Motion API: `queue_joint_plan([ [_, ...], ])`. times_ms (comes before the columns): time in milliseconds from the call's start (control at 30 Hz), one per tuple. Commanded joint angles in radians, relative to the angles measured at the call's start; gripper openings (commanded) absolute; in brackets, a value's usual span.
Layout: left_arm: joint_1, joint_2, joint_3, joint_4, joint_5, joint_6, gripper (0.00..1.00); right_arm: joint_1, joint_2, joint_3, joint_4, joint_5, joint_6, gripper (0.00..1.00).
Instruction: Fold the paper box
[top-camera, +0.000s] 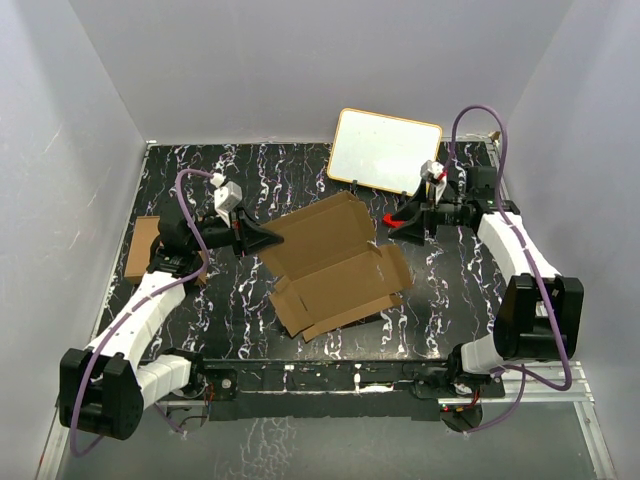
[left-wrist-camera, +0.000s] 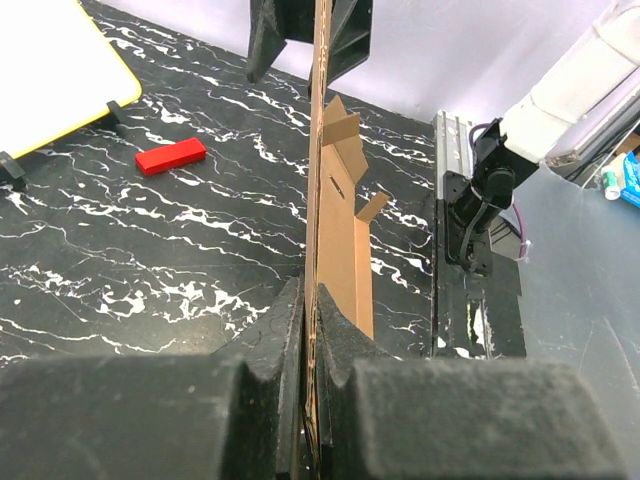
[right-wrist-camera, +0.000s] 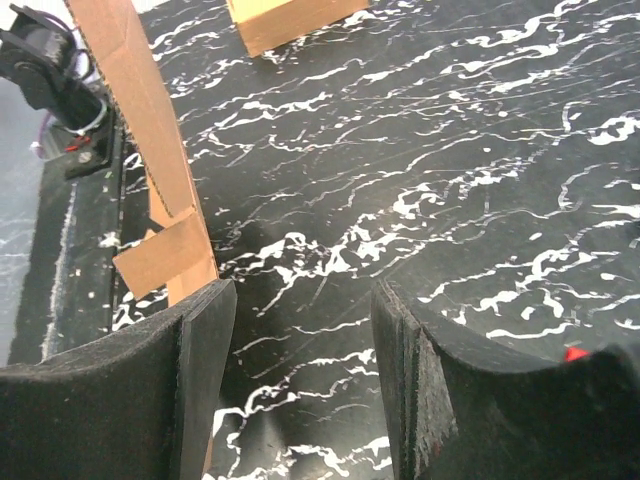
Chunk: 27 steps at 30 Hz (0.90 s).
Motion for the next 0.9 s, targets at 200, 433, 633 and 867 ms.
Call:
queue_joint_plan([
  [200,0.005,0.008,-0.014,0.086,0.054,-0.041,0.00,0.111,-0.018,-0.051,0.159,-0.081,0.076,0.59],
  [433,0.005,0.012,-0.014,0.096,0.057,-0.049,0.00,0.136,-0.018,-0.060,0.095,-0.128,-0.009,0.57],
  [633,0.003,0.013,-0.017,0.104,0.062,-0.056,0.00,0.165,-0.010,-0.059,0.074,-0.125,-0.036,0.57],
  [867,0.004,0.023,-0.024,0.142,0.076,-0.086,0.00,0.197,0.005,-0.064,0.077,-0.114,-0.035,0.50],
])
